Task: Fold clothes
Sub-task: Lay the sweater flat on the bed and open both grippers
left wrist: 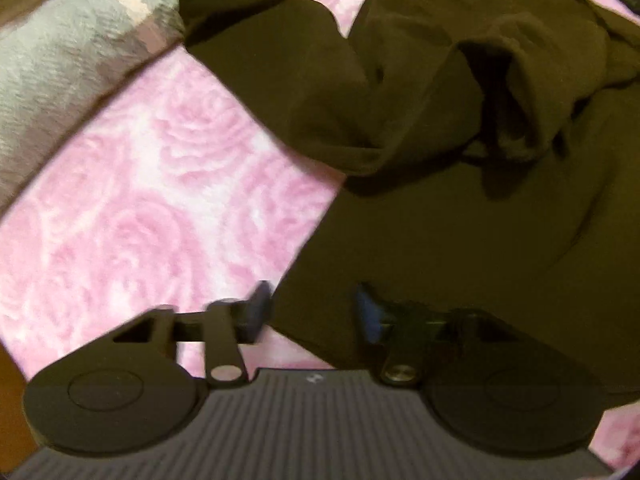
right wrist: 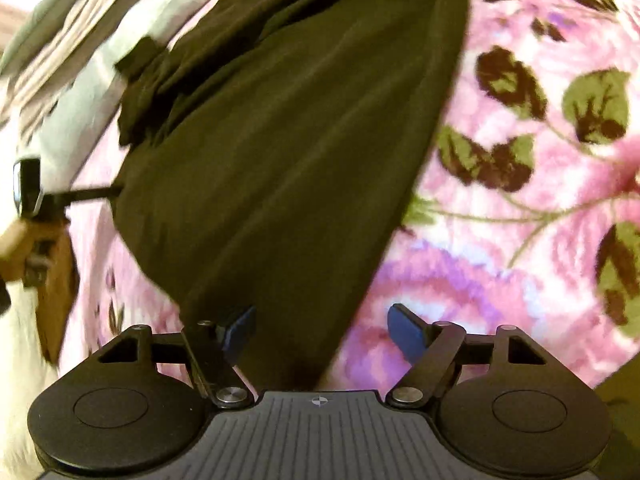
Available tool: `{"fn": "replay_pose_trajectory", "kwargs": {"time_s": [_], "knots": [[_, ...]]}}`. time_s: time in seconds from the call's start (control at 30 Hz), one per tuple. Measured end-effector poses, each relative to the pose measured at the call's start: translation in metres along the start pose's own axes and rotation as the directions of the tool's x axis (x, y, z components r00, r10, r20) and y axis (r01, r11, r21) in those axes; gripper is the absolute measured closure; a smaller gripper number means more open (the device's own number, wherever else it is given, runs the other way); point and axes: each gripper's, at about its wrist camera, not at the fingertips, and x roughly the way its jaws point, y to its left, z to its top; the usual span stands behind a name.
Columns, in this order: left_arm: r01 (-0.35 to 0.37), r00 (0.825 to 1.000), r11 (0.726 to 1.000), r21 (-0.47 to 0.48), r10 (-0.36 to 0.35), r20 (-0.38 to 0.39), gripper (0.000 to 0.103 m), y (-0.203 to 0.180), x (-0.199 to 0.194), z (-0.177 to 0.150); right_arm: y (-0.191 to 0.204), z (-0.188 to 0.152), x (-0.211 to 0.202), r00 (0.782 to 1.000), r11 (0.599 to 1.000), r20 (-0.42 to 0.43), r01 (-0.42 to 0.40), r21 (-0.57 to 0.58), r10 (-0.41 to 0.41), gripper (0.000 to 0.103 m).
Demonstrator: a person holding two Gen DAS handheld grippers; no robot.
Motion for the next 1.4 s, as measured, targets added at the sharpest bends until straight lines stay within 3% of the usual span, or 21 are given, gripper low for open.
{"fn": "replay_pose_trajectory", "kwargs": {"time_s": [0.03,0.07,0.13,0.3,0.4,0.5,0.57,0.67,0.77,0.87,1.0,1.17,1.27,1.37,1.4], "knots": [[0.001,1.000,1.000,0.021,-0.001,0.001,0.094,-0.005,-0.005,-0.001,0.002,0.002,0.002,1.000,1.000,-0.001,0.011,-0.001,-0.011,0.048],[0.002,1.000,0.999,0.042,-0.002,0.003,0.095,-0.010,-0.010,-0.002,0.004,0.004,0.005,1.000,1.000,-0.015,0.007,-0.002,-0.007,0.095],[0.000,1.000,0.999,0.039,0.000,0.011,0.096,-0.016,-0.027,-0.007,0.004,0.016,0.008,0.998,1.000,-0.061,-0.012,0.013,0.012,0.102],[0.018,1.000,0.999,-0.040,-0.018,0.011,0.096,-0.027,-0.093,-0.035,0.016,0.059,-0.033,0.992,0.986,-0.121,0.008,-0.166,-0.029,0.102],[0.081,0.996,0.992,-0.096,-0.083,-0.021,0.096,-0.053,-0.137,-0.063,0.004,0.091,-0.089,0.987,0.953,-0.129,0.054,-0.297,-0.096,0.102],[0.169,0.981,0.972,-0.165,-0.182,-0.068,0.096,-0.105,-0.169,-0.092,-0.014,0.118,-0.145,0.972,0.900,-0.138,0.117,-0.419,-0.191,0.102],[0.230,0.960,0.950,-0.211,-0.257,-0.112,0.096,-0.149,-0.176,-0.111,-0.026,0.125,-0.173,0.953,0.854,-0.136,0.173,-0.491,-0.271,0.102],[0.272,0.930,0.934,-0.234,-0.317,-0.184,0.096,-0.215,-0.167,-0.130,-0.049,0.113,-0.185,0.905,0.755,-0.152,0.228,-0.615,-0.397,0.102],[0.264,0.907,0.919,-0.292,-0.340,-0.249,0.094,-0.252,-0.153,-0.140,-0.081,0.104,-0.169,0.882,0.759,-0.205,0.223,-0.612,-0.424,0.102],[0.217,0.903,0.934,-0.282,-0.302,-0.305,0.088,-0.264,-0.152,-0.139,-0.101,0.108,-0.165,0.880,0.761,-0.198,0.238,-0.604,-0.433,0.101],[0.121,0.933,0.959,-0.258,-0.198,-0.300,0.087,-0.252,-0.163,-0.117,-0.114,0.129,-0.175,0.898,0.737,-0.149,0.235,-0.633,-0.415,0.101],[0.027,0.977,0.962,-0.271,-0.083,-0.195,0.078,-0.231,-0.183,-0.072,-0.119,0.179,-0.184,0.924,0.747,-0.069,0.259,-0.612,-0.376,0.101],[0.025,0.988,0.968,-0.250,-0.061,-0.139,0.075,-0.229,-0.185,-0.044,-0.104,0.208,-0.179,0.935,0.724,0.018,0.286,-0.628,-0.353,0.100],[0.067,0.993,0.972,-0.226,-0.088,-0.084,0.074,-0.228,-0.176,-0.017,-0.086,0.233,-0.170,0.931,0.700,0.125,0.341,-0.628,-0.342,0.100],[0.085,0.993,0.972,-0.219,-0.101,-0.062,0.074,-0.228,-0.172,-0.009,-0.080,0.241,-0.166,0.929,0.694,0.152,0.355,-0.626,-0.338,0.094]]}}
